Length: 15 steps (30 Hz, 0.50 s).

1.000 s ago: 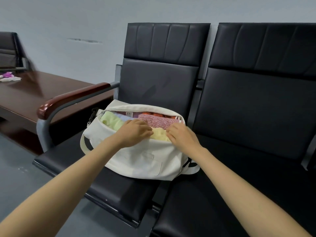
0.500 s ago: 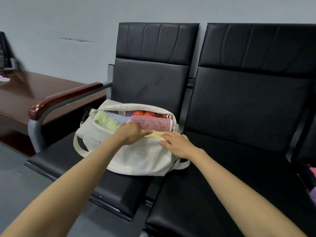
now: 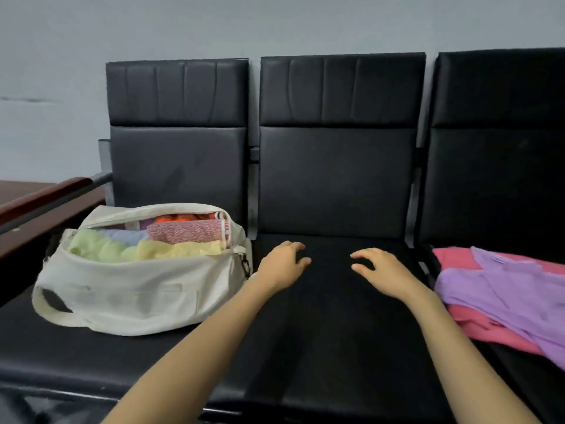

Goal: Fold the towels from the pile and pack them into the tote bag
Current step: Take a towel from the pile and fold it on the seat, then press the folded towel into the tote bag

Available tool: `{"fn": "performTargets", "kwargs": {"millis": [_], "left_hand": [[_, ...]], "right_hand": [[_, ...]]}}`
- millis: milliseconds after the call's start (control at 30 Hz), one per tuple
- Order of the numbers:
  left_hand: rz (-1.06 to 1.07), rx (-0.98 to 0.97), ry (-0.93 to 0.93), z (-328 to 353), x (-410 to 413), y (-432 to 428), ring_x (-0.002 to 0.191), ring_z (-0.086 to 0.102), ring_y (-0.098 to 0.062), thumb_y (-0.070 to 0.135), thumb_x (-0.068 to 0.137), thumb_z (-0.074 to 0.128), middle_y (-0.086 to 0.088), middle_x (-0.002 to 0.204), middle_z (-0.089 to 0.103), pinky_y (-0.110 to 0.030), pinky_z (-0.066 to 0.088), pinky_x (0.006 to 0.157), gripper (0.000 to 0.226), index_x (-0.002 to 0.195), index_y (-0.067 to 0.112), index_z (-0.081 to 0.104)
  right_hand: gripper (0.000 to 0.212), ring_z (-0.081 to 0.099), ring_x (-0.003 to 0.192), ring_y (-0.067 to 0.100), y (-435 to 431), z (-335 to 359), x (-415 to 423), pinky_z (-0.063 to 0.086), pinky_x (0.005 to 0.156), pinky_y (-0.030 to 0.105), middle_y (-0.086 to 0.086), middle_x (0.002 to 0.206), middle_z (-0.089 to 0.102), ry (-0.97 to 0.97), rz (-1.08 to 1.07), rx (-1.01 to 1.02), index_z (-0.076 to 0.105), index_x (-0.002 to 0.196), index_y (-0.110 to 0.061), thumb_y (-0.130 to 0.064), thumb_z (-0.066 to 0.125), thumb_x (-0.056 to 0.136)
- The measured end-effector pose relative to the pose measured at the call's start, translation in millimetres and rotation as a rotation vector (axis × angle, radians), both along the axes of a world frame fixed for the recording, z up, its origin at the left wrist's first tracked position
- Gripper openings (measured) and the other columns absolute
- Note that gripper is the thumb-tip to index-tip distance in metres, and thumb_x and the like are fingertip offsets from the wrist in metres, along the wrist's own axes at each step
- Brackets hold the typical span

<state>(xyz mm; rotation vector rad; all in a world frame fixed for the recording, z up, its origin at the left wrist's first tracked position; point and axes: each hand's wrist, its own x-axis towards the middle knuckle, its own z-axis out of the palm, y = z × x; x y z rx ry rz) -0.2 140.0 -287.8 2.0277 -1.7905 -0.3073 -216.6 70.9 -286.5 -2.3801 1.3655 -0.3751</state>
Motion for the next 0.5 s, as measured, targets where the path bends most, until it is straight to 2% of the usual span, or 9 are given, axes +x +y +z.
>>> {"fn": "performTargets", "kwargs": {"millis": [200,300,333,400,500], "left_hand": [[-0.188,0.039,0.07,-2.2,-111.8,-45.9,0.118,0.052,-0.021,0.039,0.096,0.051,-0.001,0.136,0.048,-0.039,0.043,0.098,0.042,0.133,0.019,0.051],[-0.262,0.059,0.103,-6.6,-156.2,-63.8,0.115,0.055,-0.023,0.038,0.095,0.052,-0.003,0.136,0.049,-0.039,0.044,0.097,0.04,0.13,0.019,0.054],[-0.282,0.062,0.11,-8.7,-170.0,-69.5,0.115,0.055,-0.023,0.037,0.095,0.053,-0.003,0.135,0.049,-0.04,0.045,0.097,0.039,0.13,0.018,0.054],[-0.32,0.071,0.117,-13.9,-194.7,-80.1,0.116,0.054,-0.024,0.034,0.094,0.054,-0.005,0.134,0.05,-0.04,0.045,0.097,0.037,0.128,0.018,0.056],[-0.382,0.107,0.133,-27.3,-226.9,-96.5,0.114,0.055,-0.027,0.03,0.092,0.056,-0.007,0.131,0.051,-0.038,0.046,0.096,0.035,0.125,0.018,0.058]], "right_hand": [[0.029,0.053,0.118,0.021,-8.3,-20.0,-114.1,0.039,0.101,0.032,0.002,0.127,0.058,-0.132,-0.262,0.01,0.062,0.123,-0.018,-0.024,0.059,0.094],[0.016,0.059,0.106,0.025,-15.4,-25.8,-152.2,0.042,0.091,0.032,0.006,0.107,0.066,-0.174,-0.35,-0.016,0.07,0.102,-0.02,-0.015,0.058,0.092],[0.016,0.059,0.106,0.027,-20.7,-28.9,-164.5,0.043,0.091,0.034,0.009,0.109,0.068,-0.166,-0.388,-0.023,0.07,0.103,-0.016,-0.015,0.058,0.092],[0.029,0.056,0.116,0.03,-32.0,-36.3,-188.5,0.043,0.099,0.038,0.011,0.124,0.063,-0.104,-0.489,-0.035,0.066,0.118,-0.011,-0.021,0.061,0.091],[0.045,0.049,0.124,0.034,-42.2,-50.9,-221.7,0.041,0.102,0.041,0.014,0.135,0.053,0.011,-0.653,0.017,0.055,0.132,-0.014,-0.028,0.062,0.09]]}}
